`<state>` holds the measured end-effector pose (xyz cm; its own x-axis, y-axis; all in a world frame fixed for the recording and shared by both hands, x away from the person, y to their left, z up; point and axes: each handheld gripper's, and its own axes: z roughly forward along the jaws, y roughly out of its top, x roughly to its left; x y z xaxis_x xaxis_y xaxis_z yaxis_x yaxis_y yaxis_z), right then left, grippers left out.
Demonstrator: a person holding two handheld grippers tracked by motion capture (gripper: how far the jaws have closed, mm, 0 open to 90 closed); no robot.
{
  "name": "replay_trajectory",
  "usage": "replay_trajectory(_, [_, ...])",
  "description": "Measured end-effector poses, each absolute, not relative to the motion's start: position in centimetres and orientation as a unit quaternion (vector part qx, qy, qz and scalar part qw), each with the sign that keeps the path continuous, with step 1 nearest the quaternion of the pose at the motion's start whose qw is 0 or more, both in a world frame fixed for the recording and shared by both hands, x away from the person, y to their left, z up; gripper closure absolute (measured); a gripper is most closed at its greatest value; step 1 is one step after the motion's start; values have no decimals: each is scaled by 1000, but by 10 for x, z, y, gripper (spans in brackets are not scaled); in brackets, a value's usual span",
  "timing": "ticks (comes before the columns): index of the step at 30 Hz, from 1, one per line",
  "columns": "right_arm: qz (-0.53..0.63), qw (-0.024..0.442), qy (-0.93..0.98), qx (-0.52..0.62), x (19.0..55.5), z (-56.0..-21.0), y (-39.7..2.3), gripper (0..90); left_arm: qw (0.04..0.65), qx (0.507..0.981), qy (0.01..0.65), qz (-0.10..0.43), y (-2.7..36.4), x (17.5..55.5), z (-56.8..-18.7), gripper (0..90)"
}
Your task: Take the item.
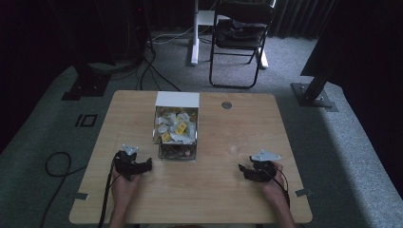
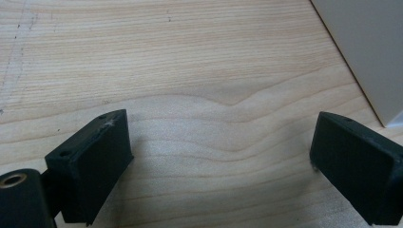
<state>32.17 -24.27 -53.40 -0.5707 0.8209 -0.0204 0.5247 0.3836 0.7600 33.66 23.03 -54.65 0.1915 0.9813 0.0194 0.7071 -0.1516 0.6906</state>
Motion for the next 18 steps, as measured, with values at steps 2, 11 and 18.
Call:
replay_trajectory(2, [375,202,807,409,319,-530,-237,401,282,719,587,244,230,337,-547,69])
replay_trajectory(11, [401,189,814,376,311,-519,-214,407,281,720,586,244,230,335,-547,69])
replay_trajectory(18, [407,184,822,354,306,-514,-198,416,281,720,586,243,230,335,-547,69])
